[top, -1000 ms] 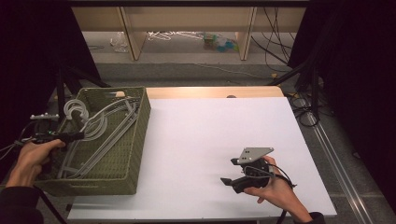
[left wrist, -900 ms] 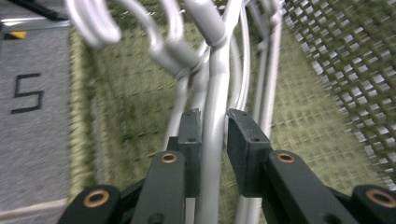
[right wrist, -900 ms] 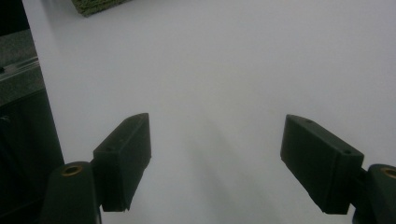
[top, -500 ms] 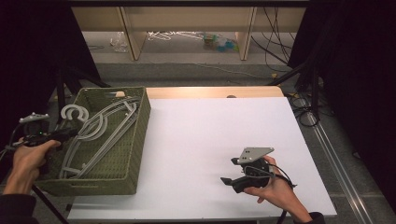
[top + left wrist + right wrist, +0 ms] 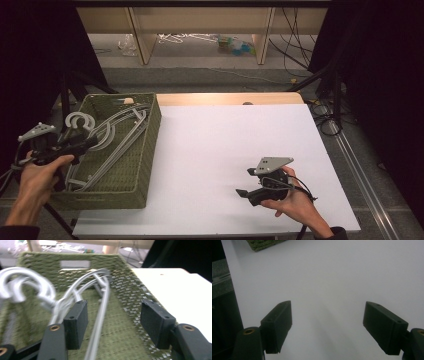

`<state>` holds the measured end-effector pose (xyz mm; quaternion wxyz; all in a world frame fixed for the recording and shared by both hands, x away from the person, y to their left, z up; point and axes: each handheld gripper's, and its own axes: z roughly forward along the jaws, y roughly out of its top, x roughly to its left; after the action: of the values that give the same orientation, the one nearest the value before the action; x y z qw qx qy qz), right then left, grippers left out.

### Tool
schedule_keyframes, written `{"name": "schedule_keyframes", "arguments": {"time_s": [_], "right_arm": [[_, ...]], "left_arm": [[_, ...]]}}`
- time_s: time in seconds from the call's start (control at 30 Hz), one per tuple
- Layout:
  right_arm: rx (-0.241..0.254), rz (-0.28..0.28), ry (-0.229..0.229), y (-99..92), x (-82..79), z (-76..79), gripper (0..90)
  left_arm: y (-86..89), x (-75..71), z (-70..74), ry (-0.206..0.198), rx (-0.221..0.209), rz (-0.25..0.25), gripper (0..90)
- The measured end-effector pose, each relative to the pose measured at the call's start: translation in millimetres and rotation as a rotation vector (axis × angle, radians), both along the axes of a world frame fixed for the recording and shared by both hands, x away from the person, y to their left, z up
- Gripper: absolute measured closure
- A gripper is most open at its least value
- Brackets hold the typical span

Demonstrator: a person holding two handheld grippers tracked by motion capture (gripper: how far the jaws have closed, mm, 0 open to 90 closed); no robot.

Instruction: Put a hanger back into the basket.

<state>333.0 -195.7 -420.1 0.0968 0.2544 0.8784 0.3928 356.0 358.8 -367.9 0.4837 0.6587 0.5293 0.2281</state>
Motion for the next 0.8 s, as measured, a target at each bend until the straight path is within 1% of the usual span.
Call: {"name": "schedule_keyframes", "arguments": {"time_s": [0.07,0.17,0.23,0.27,0.33,0.37,0.4,0.43,0.47,0.53,0.57,0.63,0.67,0.7,0.73,0.77,0.8], "right_arm": [[0.001,-0.004,-0.003,-0.4,0.1,-0.4,24.0],[0.002,-0.008,-0.002,-1.0,0.1,-0.7,23.9],[0.004,-0.008,-0.002,-0.9,0.0,-0.5,23.8],[0.004,-0.008,-0.005,-0.7,0.0,-0.6,23.8],[0.005,0.002,-0.003,-0.3,0.2,-0.9,23.8],[0.004,0.001,-0.005,-0.2,0.3,-1.0,23.7],[0.003,0.0,-0.006,0.0,0.4,-1.2,23.5],[0.003,-0.004,-0.004,0.3,0.4,-1.3,23.5],[0.004,-0.002,-0.003,0.2,0.7,-1.2,23.5],[0.01,-0.01,-0.01,0.0,0.9,-1.0,23.5],[0.012,-0.008,-0.017,-0.3,1.7,-1.0,23.4],[0.024,-0.007,-0.012,-0.7,2.2,-0.7,23.4],[0.027,-0.009,-0.011,-0.8,1.9,-0.5,23.3],[0.027,-0.011,-0.014,-0.9,1.5,-0.2,23.3],[0.028,-0.014,-0.017,-0.8,1.1,0.2,23.3],[0.033,-0.011,-0.02,-0.5,0.9,0.5,23.4],[0.035,-0.012,-0.019,-0.2,0.7,0.8,23.3]], "left_arm": [[-10.1,-2.6,1.0,-0.018,0.013,-0.033,37.4],[-27.0,-6.6,2.9,-0.036,0.01,-0.074,34.2],[-38.2,-9.9,4.4,-0.048,0.031,-0.097,32.8],[-43.9,-11.5,4.6,-0.056,0.033,-0.108,31.9],[-54.3,-15.2,5.8,-0.061,0.039,-0.131,30.5],[-59.3,-17.7,6.7,-0.059,0.036,-0.143,30.4],[-64.3,-19.9,6.9,-0.07,0.031,-0.153,30.2],[-69.3,-22.5,8.0,-0.066,0.041,-0.167,30.0],[-74.7,-24.9,8.2,-0.074,0.042,-0.18,29.8],[-84.8,-30.2,8.4,-0.074,0.023,-0.198,29.5],[-89.8,-32.7,8.4,-0.076,0.026,-0.209,29.0],[-99.7,-37.7,7.8,-0.083,0.043,-0.229,28.8],[-104.6,-39.6,7.0,-0.089,0.043,-0.243,28.8],[-108.8,-42.2,7.1,-0.082,0.047,-0.253,28.8],[-113.5,-44.2,6.0,-0.093,0.039,-0.264,28.8],[-117.2,-46.7,6.0,-0.091,0.045,-0.272,28.8],[-121.2,-48.8,5.3,-0.093,0.041,-0.285,28.8]]}}
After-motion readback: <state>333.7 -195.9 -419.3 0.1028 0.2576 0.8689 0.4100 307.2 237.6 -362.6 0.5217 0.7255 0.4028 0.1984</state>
